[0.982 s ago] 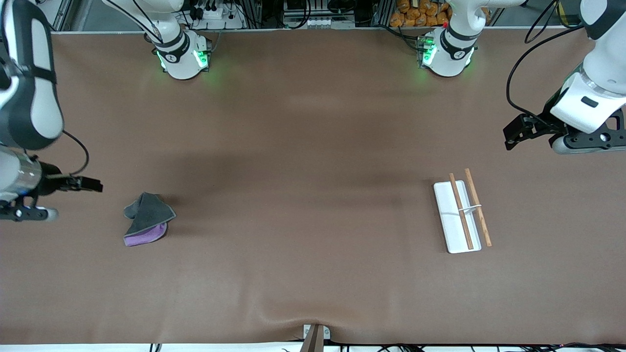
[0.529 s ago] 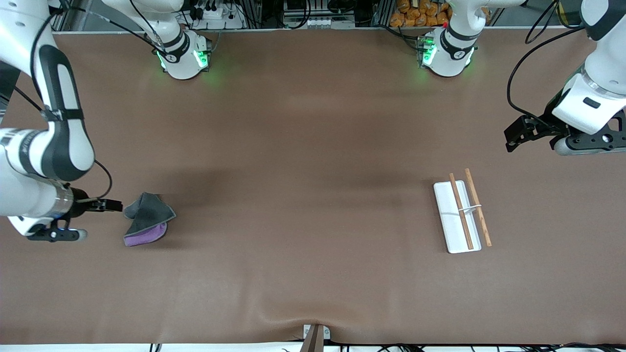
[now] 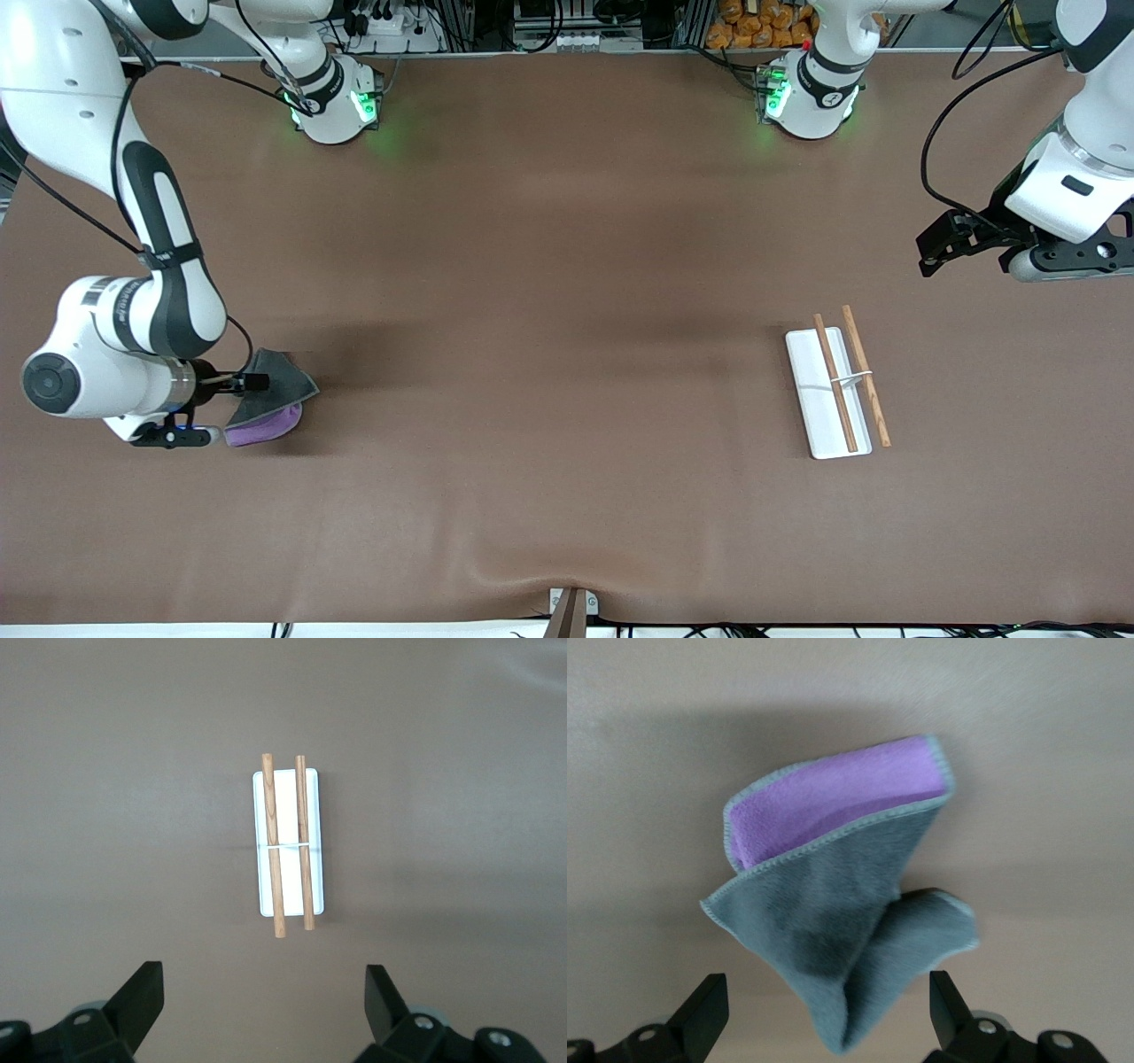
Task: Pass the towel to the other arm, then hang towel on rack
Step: 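Lower the right gripper onto the towel and close on it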
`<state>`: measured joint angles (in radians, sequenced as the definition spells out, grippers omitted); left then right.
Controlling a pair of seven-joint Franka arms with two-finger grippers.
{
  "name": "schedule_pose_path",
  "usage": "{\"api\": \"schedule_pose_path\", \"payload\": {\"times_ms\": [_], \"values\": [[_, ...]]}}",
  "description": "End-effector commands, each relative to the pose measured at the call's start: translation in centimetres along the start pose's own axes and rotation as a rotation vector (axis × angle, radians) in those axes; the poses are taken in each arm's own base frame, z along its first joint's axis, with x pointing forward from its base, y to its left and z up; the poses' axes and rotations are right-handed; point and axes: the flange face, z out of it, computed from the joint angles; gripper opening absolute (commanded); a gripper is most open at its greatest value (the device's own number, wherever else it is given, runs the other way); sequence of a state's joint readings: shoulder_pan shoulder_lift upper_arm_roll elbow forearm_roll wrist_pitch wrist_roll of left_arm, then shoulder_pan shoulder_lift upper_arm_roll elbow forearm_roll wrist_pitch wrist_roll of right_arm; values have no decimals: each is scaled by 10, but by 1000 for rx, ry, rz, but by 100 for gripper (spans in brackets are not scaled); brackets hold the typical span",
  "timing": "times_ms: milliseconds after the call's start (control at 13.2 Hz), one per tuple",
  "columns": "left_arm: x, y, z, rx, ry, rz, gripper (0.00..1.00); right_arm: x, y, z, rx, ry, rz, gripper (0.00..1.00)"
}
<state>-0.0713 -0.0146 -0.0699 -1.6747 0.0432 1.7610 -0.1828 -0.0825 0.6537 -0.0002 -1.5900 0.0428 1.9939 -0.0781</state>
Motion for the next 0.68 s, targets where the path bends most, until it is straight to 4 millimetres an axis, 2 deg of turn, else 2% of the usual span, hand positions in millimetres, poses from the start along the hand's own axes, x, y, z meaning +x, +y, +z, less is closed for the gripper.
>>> {"api": "schedule_pose_path", "payload": {"times_ms": [0,76,378,453,529,604], "values": [[-2,-1,-6,-19,9,-8,100,5,1,12,46,-6,30,100],[-2,-1,-7,-19,9,-8,100,6,3,19,48,-13,32,100],[-2,-1,-8,-19,11,-8,100,10,4,25,46,7,36,100],[-2,-1,-8,-19,9,-8,100,10,5,27,46,4,36,94],[-2,-1,-7,-19,8,-8,100,10,5,29,46,2,37,73],[-2,-2,-7,-18,6,-8,100,10,4,29,50,2,42,36]]}}
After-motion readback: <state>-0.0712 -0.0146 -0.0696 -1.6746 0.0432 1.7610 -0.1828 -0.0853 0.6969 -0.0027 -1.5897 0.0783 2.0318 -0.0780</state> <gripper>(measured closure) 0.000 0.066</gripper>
